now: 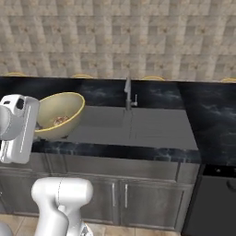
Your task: Pick the mushroom from the cabinet and place it in the bowl. Then pick the bowl and place it in the sink. Then turn on the sink facuet.
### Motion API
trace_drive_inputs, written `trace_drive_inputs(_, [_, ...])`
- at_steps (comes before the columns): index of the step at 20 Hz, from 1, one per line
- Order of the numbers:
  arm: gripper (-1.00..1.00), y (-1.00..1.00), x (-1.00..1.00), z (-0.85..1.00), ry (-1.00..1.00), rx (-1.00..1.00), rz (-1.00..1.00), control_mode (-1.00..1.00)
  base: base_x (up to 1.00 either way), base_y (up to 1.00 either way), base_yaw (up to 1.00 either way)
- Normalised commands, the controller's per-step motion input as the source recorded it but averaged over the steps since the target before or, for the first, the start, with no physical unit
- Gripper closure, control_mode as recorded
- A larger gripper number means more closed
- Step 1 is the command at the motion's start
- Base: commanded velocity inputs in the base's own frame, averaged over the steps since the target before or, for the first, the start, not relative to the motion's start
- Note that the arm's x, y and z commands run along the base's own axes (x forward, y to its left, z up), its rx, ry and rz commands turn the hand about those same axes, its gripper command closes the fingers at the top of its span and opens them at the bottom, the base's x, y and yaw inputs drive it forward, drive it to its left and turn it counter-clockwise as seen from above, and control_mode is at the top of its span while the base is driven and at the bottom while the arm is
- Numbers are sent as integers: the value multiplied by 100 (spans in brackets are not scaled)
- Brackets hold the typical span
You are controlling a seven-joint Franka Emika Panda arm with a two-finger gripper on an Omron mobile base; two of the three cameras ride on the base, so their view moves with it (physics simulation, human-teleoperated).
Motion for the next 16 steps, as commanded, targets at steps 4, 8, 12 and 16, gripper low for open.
trace_drive_inputs(4, [100,0,0,0,0,0,0,100,33,-65,15])
trace_drive_inputs(8, [100,0,0,0,0,0,0,100,36,-32,13])
trace_drive_inputs(12, [100,0,0,0,0,0,0,100,48,-15,11])
trace_drive_inputs(16, [100,0,0,0,0,0,0,100,49,-17,10])
